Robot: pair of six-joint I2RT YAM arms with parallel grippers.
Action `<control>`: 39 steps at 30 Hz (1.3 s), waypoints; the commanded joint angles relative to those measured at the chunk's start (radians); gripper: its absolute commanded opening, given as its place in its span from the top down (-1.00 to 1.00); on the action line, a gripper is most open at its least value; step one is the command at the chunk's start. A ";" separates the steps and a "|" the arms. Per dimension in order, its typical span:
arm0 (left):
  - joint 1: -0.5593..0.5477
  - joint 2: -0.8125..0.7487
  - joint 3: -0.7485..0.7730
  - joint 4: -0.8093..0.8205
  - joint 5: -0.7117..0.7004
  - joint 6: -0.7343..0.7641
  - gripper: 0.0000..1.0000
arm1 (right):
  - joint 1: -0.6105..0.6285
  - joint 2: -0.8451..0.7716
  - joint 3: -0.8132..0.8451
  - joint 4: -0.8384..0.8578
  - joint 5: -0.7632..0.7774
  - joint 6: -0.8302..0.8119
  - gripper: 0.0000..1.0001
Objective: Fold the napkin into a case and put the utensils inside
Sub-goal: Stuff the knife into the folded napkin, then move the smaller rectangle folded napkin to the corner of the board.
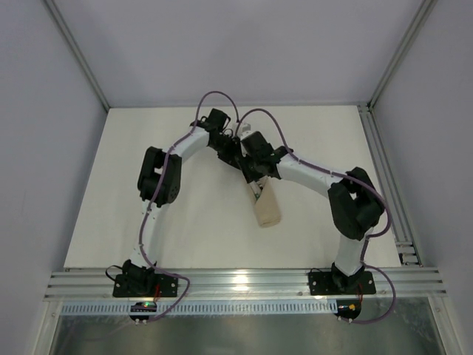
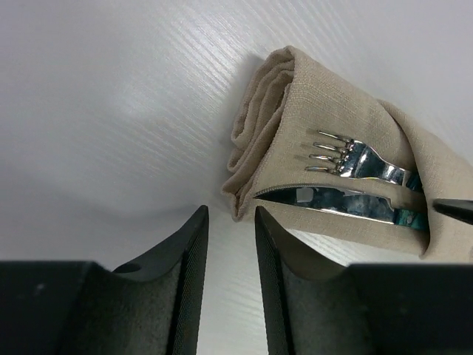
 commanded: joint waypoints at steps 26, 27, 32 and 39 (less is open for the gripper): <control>0.083 -0.443 -0.276 -0.082 -0.064 0.124 0.23 | -0.381 0.219 0.040 0.184 -0.694 0.139 0.48; 0.091 -0.450 -0.291 -0.079 -0.059 0.122 0.23 | -0.387 0.226 0.040 0.186 -0.688 0.144 0.53; 0.118 -0.474 -0.310 -0.085 -0.043 0.122 0.24 | -0.410 0.254 0.055 0.189 -0.707 0.181 0.89; 0.180 -0.542 -0.362 -0.087 -0.033 0.127 0.30 | -0.470 0.217 0.023 0.223 -0.656 0.254 0.93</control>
